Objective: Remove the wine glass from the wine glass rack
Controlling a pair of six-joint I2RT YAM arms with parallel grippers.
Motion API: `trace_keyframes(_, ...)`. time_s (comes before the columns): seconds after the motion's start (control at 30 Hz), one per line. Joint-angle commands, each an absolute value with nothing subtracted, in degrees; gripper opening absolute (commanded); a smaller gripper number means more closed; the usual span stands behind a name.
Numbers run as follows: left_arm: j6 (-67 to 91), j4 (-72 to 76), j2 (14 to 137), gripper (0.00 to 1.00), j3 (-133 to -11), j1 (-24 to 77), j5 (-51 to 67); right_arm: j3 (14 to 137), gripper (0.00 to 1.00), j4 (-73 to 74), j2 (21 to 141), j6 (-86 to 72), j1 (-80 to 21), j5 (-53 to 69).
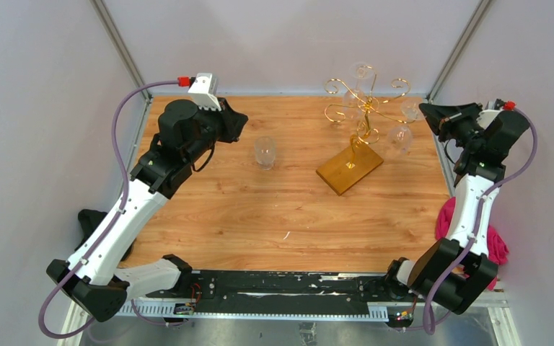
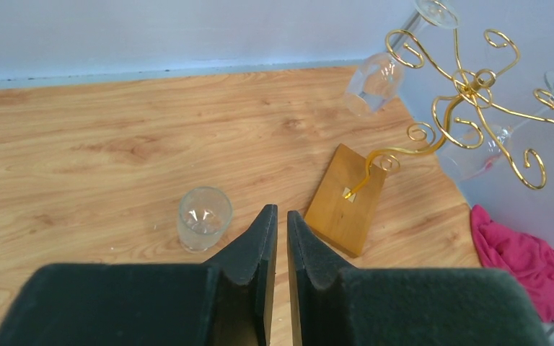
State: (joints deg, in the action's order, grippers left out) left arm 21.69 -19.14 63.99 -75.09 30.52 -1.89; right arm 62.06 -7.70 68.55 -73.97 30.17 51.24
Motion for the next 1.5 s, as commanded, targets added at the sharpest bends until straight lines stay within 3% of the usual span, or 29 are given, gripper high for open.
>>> trace_keyframes(0.0, 22.31, -18.50, 63.92, 0.16, -74.71, 30.67, -1.60, 61.59, 0.00, -11.65, 66.37, -76.33, 31.11, 53.70)
trace_keyframes(0.63, 23.16, -18.56, 64.44, 0.27, -75.33, 30.67, -1.23, 62.62, 0.00, -6.02, 62.34, -72.68, 28.00, 54.18)
trace_keyframes(0.87, 23.38, -18.64, 64.45, 0.35, -75.45, 30.67, -1.23, 65.44, 0.00, -6.24, 64.62, -72.08, 24.33, 52.40)
trace_keyframes(1.47, 22.94, -19.72, 64.40, 0.40, -75.15, 30.67, -2.20, 69.81, 0.00, -12.61, 73.90, -72.07, 23.55, 48.70)
